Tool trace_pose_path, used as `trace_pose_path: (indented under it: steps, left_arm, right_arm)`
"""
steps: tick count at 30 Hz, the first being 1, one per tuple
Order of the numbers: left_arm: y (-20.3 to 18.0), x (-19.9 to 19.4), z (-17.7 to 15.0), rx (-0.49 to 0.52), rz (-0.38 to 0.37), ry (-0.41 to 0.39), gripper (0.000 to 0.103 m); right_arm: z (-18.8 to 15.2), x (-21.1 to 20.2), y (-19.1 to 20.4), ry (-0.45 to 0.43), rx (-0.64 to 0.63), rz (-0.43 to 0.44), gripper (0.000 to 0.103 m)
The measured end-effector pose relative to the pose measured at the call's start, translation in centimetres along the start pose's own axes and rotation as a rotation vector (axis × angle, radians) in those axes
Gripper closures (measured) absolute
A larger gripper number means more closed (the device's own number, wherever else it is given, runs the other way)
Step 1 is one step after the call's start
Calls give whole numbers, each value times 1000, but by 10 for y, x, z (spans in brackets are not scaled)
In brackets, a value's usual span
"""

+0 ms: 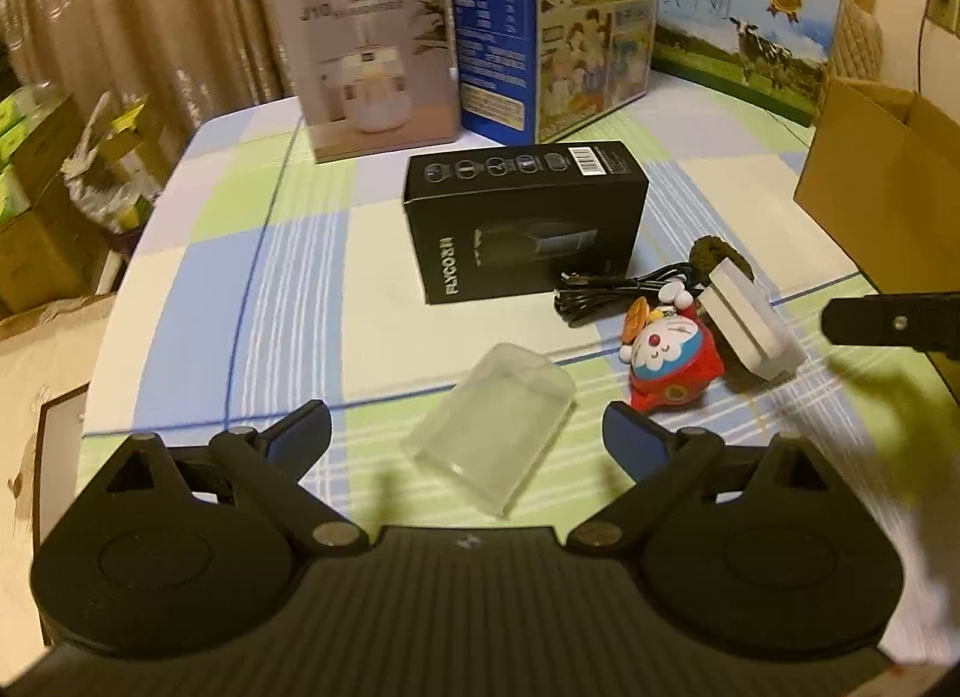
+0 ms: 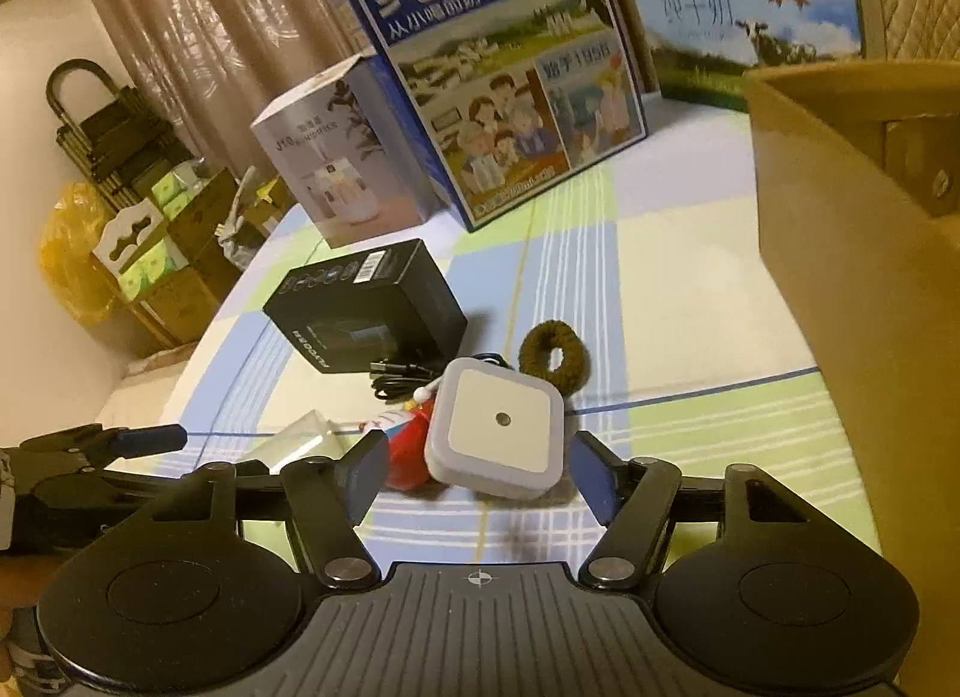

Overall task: Organize objects
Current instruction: 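Grasp the white square night light with the right gripper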

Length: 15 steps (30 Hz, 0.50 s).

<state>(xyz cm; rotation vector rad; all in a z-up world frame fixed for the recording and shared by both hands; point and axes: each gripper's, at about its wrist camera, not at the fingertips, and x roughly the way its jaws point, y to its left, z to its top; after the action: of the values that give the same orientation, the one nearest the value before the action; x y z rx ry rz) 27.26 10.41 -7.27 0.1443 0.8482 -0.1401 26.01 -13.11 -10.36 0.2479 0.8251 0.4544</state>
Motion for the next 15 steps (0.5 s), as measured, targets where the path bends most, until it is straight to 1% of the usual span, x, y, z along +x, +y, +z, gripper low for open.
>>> trace_pose_path:
  steps: [8,15]
  left_arm:
    - [2,11,-1,-7,-8,26,8]
    - [9,23,-1,-21,-37,43,9]
  right_arm:
    - [5,32,-9,50,39,7,37]
    - [2,49,-15,86,57,5,37]
